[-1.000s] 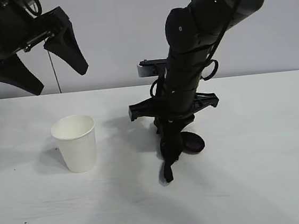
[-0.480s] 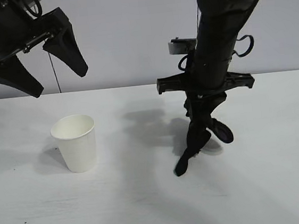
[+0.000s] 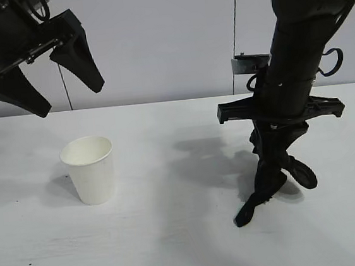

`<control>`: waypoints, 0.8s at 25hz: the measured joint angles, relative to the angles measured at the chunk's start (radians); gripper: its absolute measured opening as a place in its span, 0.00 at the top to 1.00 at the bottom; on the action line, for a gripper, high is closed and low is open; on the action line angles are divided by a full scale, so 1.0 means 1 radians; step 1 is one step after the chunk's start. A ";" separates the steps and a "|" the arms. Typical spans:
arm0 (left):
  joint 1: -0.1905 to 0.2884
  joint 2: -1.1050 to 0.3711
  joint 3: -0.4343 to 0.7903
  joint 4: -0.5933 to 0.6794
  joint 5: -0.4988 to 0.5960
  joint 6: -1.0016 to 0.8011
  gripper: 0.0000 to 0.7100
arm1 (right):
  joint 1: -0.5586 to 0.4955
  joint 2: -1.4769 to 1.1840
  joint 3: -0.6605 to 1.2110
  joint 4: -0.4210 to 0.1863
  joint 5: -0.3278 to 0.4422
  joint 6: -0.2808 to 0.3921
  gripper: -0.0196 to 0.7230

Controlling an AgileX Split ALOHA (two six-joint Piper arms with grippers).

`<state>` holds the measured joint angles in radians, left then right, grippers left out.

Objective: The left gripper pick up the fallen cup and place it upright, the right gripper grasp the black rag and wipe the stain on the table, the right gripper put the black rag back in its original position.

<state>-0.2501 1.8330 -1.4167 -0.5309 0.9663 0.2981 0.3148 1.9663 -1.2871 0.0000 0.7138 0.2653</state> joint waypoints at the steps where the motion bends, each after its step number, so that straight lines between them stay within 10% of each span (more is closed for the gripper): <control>1: 0.000 0.000 0.000 0.000 0.001 0.000 0.02 | 0.000 -0.005 0.000 0.000 -0.002 0.005 0.56; 6: 0.000 0.000 0.000 0.000 0.003 0.000 0.02 | 0.000 -0.010 0.001 0.013 -0.003 0.016 0.09; 20: 0.000 0.000 0.000 -0.002 0.003 0.000 0.02 | -0.060 -0.199 0.001 0.172 0.003 -0.062 0.04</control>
<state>-0.2501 1.8330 -1.4167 -0.5324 0.9694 0.2981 0.2546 1.7677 -1.2860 0.1720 0.7167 0.2038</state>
